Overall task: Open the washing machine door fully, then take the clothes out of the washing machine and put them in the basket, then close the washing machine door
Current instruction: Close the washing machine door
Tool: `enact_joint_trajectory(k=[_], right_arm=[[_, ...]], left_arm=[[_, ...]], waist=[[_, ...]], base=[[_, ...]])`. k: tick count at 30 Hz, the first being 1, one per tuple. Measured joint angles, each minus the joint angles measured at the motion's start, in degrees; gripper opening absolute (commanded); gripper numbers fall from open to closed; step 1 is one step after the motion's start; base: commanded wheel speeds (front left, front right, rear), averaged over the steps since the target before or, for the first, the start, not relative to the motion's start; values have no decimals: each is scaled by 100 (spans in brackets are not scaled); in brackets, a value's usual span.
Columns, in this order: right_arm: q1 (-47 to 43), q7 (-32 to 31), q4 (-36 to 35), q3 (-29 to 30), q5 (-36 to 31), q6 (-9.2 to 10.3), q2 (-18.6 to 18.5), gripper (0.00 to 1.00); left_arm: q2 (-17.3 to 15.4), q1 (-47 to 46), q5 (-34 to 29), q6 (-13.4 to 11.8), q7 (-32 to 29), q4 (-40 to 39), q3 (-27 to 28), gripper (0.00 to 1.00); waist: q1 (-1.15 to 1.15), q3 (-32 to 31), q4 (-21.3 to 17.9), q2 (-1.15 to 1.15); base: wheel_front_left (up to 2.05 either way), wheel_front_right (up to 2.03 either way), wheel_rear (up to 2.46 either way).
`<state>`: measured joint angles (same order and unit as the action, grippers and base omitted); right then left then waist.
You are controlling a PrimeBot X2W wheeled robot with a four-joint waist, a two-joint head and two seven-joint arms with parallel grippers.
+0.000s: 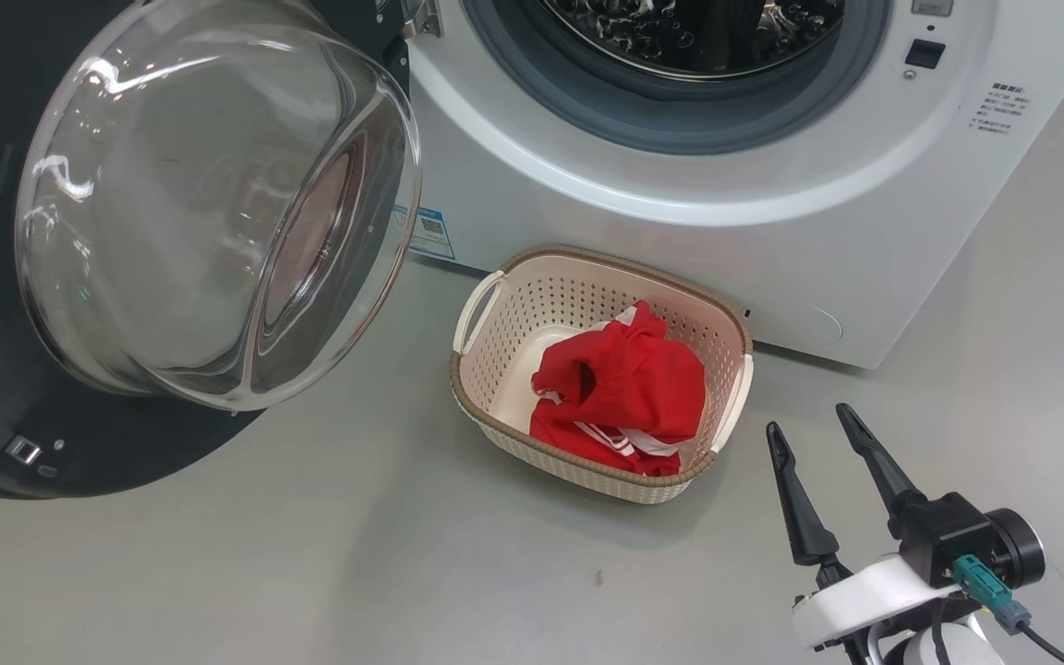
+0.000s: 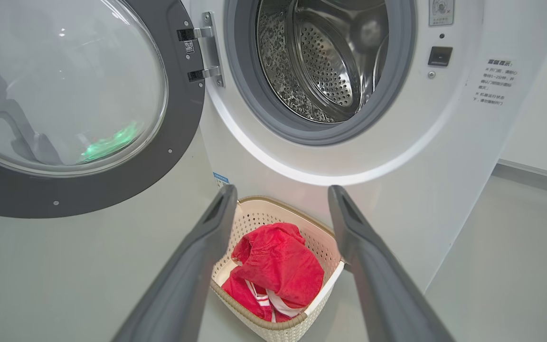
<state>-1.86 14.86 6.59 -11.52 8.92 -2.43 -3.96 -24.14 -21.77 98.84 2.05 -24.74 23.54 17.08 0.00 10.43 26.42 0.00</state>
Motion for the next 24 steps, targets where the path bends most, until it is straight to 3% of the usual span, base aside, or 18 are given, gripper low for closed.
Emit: enact_joint_trajectory(k=[13, 24], right_arm=[[2, 0, 15, 8, 1, 14, 26, 100], [2, 0, -20, 40, 9, 58, 37, 100]], left_arm=[[12, 330, 121, 254, -353, -166, -27, 0], [250, 633, 495, 401, -776, -638, -14, 0]], waist=[[0, -54, -157, 0], [0, -36, -242, 0]], base=[[0, 0, 0], [0, 0, 0]])
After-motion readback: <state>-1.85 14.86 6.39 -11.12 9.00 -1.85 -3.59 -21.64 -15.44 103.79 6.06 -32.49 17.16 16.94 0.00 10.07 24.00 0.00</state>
